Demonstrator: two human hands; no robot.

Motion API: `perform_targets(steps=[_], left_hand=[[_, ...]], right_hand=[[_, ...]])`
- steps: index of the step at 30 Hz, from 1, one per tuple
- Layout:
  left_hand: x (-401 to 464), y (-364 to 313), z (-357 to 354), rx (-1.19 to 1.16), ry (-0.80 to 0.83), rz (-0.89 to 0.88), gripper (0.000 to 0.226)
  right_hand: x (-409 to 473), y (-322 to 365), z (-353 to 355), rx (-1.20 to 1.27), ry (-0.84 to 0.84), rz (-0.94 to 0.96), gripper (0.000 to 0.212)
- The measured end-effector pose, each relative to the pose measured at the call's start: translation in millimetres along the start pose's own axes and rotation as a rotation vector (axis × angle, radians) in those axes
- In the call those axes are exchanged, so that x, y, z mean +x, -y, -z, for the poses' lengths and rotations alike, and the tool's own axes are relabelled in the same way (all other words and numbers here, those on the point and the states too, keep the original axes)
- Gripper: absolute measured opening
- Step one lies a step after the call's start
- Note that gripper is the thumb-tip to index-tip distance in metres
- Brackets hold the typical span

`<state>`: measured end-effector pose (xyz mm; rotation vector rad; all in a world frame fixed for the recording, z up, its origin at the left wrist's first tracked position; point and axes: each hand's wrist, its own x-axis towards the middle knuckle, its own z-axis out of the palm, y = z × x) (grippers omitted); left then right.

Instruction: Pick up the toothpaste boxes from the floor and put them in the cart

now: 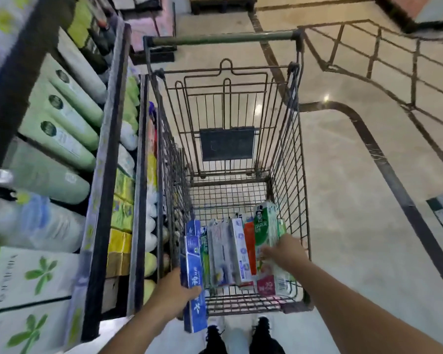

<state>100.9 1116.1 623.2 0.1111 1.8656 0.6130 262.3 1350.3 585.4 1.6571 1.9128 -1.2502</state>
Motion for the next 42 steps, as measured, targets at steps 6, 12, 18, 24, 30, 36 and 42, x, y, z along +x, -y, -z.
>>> perform_targets(steps=[6, 12, 18, 24, 30, 36, 42], left_hand=[[20.5, 6.8, -26.1, -0.040, -0.023, 0.075, 0.024], [58.7, 8.3, -37.3, 0.091, -0.121, 0.073, 0.019], [113.2, -2.3, -47.1, 0.476, -0.193, 0.113, 0.040], [157.5, -5.5, -59.0, 0.551, -0.250, 0.178, 0.056], [167.8, -0.9, -70.2, 0.697, -0.294, 0.164, 0.063], [135.4, -5.7, -54.7, 0.606, -0.231, 0.090, 0.056], [64.1, -31.1, -22.6, 0.495, -0.200, -0.101, 0.050]], right_hand=[[30.5, 3.4, -10.9, -0.142, 0.109, 0.064, 0.029], [38.0, 0.5, -18.2, -0.277, 0.105, 0.165, 0.035], [43.1, -21.4, -5.1, -0.313, 0.114, 0.247, 0.045], [45.9, -32.1, 10.5, -0.348, 0.059, 0.327, 0.046], [48.4, -24.9, 16.7, -0.397, 0.021, 0.412, 0.046], [39.2, -4.3, 29.5, -0.505, 0.036, 0.447, 0.051], [13.3, 22.6, 48.3, -0.617, 0.035, 0.525, 0.058]])
